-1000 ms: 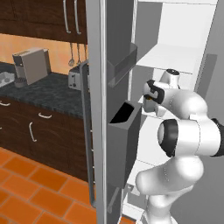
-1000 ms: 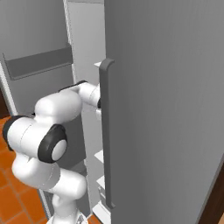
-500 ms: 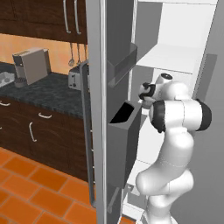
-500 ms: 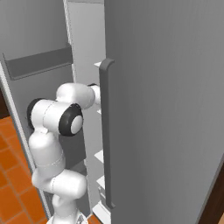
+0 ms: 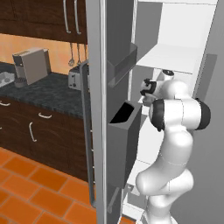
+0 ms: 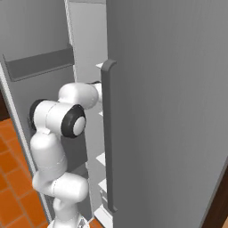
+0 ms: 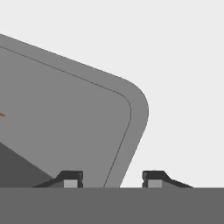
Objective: Take the meat container that has the shrimp and place it on the second highest rack of the freezer. Then take the vegetable container that has the sweet potato and garlic and place it on the highest rack of the freezer.
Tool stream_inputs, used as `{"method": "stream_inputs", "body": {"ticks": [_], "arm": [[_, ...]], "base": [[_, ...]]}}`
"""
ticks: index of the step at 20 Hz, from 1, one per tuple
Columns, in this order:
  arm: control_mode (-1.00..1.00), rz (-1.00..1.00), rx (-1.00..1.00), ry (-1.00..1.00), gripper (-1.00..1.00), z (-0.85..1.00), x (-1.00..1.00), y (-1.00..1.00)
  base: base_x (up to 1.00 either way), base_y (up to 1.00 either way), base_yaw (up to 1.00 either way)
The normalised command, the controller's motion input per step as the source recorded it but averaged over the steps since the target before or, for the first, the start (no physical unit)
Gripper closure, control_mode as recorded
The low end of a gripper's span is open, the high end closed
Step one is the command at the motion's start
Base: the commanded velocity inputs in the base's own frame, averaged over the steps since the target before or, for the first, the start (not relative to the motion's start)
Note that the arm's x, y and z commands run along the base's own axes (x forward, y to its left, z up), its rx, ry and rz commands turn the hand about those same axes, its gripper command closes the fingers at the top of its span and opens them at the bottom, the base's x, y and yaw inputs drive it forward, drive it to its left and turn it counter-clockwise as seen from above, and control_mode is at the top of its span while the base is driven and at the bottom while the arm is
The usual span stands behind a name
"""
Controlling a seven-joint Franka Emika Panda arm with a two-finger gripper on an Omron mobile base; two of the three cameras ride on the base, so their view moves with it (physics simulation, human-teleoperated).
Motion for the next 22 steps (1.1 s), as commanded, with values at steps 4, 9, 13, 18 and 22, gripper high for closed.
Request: {"method": "stream_inputs", "body": {"ticks": [4,9,13,18,22], "arm": [[-1.0,0.02,-0.12,-0.37,-1.0,0.0,-0.93,0.39],[-1.0,0.04,-0.04,-0.3,-1.0,0.44,-0.83,0.47],[-1.0,0.03,-0.06,-0.17,-1.0,0.99,-0.82,0.22],[-1.0,0.04,-0.11,0.07,-1.0,1.0,-0.41,0.15],[-1.0,0.01,-0.13,0.1,-1.0,1.0,-0.71,0.25]], "base": [[0.0,0.0,0.0],[0.0,0.0,0.0],[0.0,0.0,0.0],[0.0,0.0,0.0],[0.0,0.0,0.0]]}}
